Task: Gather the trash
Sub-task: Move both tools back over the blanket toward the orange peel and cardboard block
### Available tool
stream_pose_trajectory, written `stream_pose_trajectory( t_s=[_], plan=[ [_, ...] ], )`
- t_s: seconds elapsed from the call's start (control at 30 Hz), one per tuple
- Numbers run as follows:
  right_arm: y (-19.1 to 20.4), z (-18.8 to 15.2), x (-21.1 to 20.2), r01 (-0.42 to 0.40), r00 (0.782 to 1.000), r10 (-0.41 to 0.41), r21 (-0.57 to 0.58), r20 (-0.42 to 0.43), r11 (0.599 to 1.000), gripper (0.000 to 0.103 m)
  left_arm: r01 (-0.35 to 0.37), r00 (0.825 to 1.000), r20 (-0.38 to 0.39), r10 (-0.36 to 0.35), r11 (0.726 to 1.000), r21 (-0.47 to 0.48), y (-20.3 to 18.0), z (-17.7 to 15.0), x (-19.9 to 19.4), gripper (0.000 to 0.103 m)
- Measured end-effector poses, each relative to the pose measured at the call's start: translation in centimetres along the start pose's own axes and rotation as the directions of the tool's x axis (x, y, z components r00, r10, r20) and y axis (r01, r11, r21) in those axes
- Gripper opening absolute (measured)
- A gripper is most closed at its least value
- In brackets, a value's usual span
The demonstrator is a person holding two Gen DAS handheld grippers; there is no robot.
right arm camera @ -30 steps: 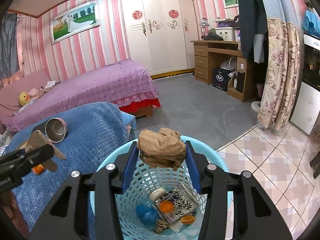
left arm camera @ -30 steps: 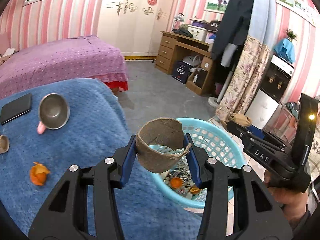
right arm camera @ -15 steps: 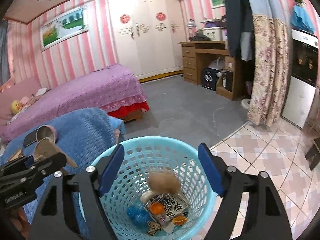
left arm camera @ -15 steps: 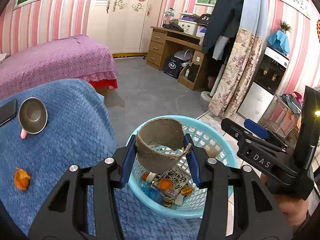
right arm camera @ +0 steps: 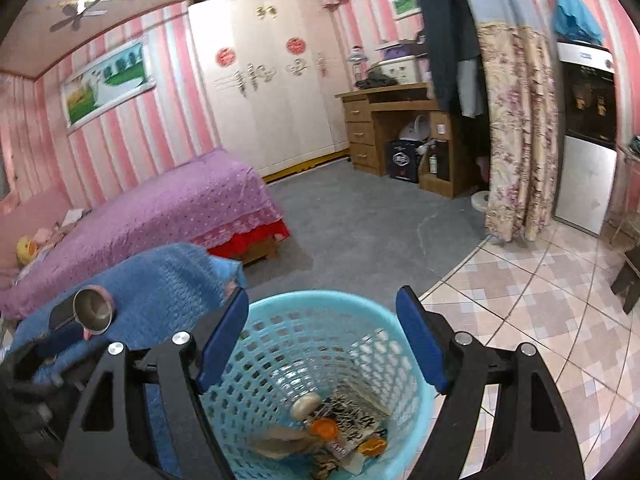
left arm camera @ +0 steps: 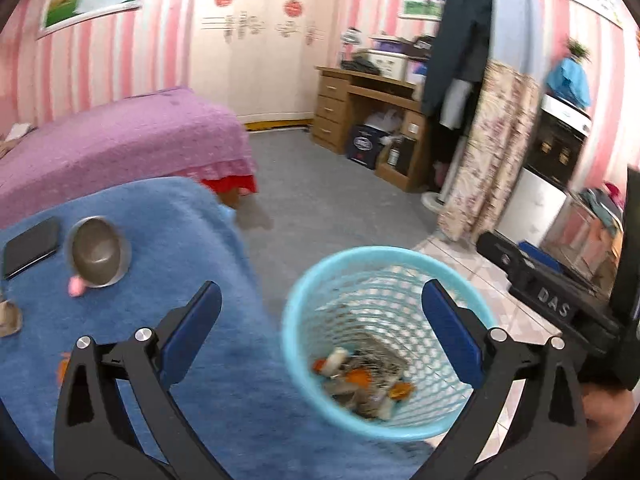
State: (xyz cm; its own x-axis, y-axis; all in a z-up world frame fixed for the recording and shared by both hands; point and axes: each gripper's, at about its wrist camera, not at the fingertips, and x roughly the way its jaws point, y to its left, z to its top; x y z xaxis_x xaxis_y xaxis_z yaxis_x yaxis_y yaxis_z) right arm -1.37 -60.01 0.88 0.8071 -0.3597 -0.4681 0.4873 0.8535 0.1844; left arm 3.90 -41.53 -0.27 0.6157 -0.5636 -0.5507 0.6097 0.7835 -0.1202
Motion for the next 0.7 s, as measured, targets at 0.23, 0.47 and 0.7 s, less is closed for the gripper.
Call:
stream_pose_trajectory(
  t_s=[0.23, 0.47, 0.7],
  plan=[
    [8.8, -1.8, 1.3, -0.197, 0.978, 0.189, -0.088, -0.092, 0.976, 0.075, -0.234, 0.972, 0.013, 0.234, 0.971, -0.040, 10.8, -1.9, -6.0, 0.097],
    [20.7, -5.1, 1.9, -0.366, 0.925, 0.325, -0.230, -0.199, 0.902, 0.075, -0.429, 0.903, -0.061, 0.426, 0.884, -0.183, 23.9, -5.9, -11.7, 0.097],
    [30.9, -10.2, 2.4, -0.435, 0.891, 0.331, -0.369, -0.311, 0.822, 0.075, -0.490, 0.870, -0.085, 0.486, 0.828, -0.273, 31.3, -8.6, -15.7, 0.097]
  ],
)
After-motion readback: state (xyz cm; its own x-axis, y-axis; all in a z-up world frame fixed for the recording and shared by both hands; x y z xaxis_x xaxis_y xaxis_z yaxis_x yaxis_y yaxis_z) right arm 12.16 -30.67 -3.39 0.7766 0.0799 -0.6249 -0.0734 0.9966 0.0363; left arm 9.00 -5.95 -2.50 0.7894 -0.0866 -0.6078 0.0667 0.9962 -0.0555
